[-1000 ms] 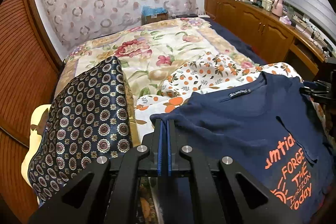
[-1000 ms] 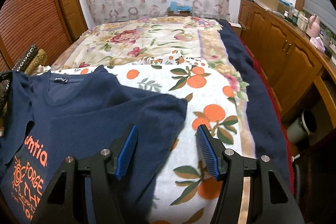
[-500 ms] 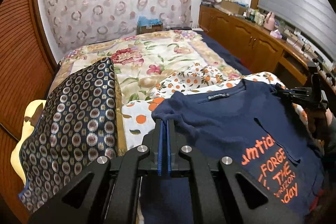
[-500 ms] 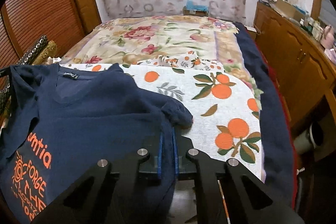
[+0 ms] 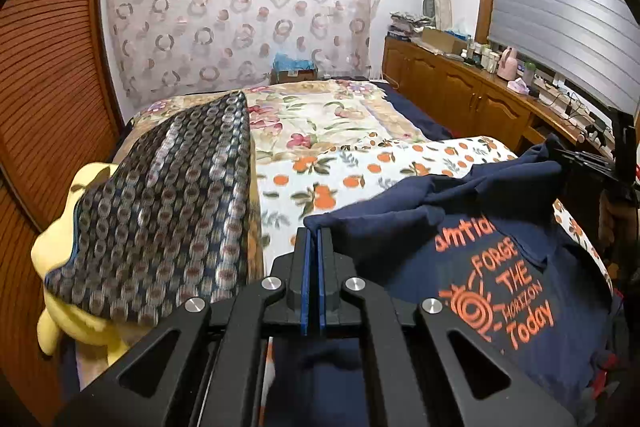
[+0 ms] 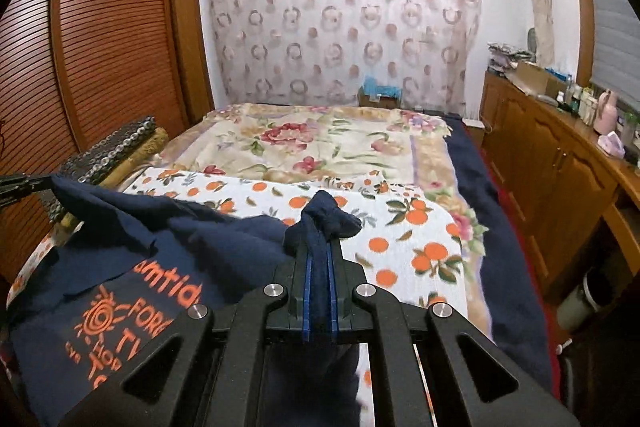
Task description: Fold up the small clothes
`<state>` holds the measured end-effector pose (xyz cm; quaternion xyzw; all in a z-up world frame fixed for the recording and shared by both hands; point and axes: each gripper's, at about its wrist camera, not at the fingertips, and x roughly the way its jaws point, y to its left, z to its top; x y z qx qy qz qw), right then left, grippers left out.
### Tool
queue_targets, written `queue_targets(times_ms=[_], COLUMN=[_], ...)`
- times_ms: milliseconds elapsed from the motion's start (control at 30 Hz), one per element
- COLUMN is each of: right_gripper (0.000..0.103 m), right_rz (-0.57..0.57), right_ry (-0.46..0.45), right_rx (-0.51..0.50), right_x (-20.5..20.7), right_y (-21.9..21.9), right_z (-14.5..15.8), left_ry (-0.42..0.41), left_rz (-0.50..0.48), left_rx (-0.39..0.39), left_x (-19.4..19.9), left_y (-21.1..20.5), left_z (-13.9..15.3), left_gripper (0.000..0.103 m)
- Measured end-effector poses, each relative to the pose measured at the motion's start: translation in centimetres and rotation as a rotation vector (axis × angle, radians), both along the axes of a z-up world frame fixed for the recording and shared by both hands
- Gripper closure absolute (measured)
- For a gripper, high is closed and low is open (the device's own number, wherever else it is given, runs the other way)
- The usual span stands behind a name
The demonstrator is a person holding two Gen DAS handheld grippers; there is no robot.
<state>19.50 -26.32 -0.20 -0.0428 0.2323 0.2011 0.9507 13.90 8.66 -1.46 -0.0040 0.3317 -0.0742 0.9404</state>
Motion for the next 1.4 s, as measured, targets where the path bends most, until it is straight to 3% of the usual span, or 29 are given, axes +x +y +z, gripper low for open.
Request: queue_targets(times_ms=[267, 533, 867, 967, 1233, 1333, 1400], right_gripper=[0.097, 0.097, 0.097, 0.097, 0.097, 0.090, 0.084], right_rz=[-0.022, -0.012, 0.015, 0.034, 0.018, 0.004, -0.007], right_ry=[-0.039, -0.077, -0.057, -0.028, 0.125, 0.135, 0.124], right_rx=[0.002, -0.003, -0.064, -0.081, -0.135, -0.134, -0.142], right_x=[-5.1, -10.4, -16.7, -16.7, -13.6, -13.0, -12.8], right_y=[-0.7, -0.8, -2.7, -2.5, -1.5, -1.3, -1.2], right_z=[-1.8, -1.6, -0.3, 0.2, -3.7, -3.4, -3.0], left_ry=[-0.036, -0.104, -0.103, -0.068, 0.027, 0.030, 0.027], left_rz=[0.024, 0.056, 0.063, 0.065, 0.080, 0.085, 0.084], left_rx=[-0.030, -0.045, -0.029, -0.010, 0.004, 0.007, 0.010], left_x=[-5.1, -12.0, -18.3, -18.4, -17.8, -17.9, -17.9], left_y=[1.0, 2.1, 2.7, 2.5, 2.6, 2.9, 3.1], left_z=[-1.4, -0.1, 1.1, 0.3, -3.1, -3.3, -3.2], left_gripper=[0.099, 0.099, 0.099, 0.099, 0.098, 0.083, 0.064])
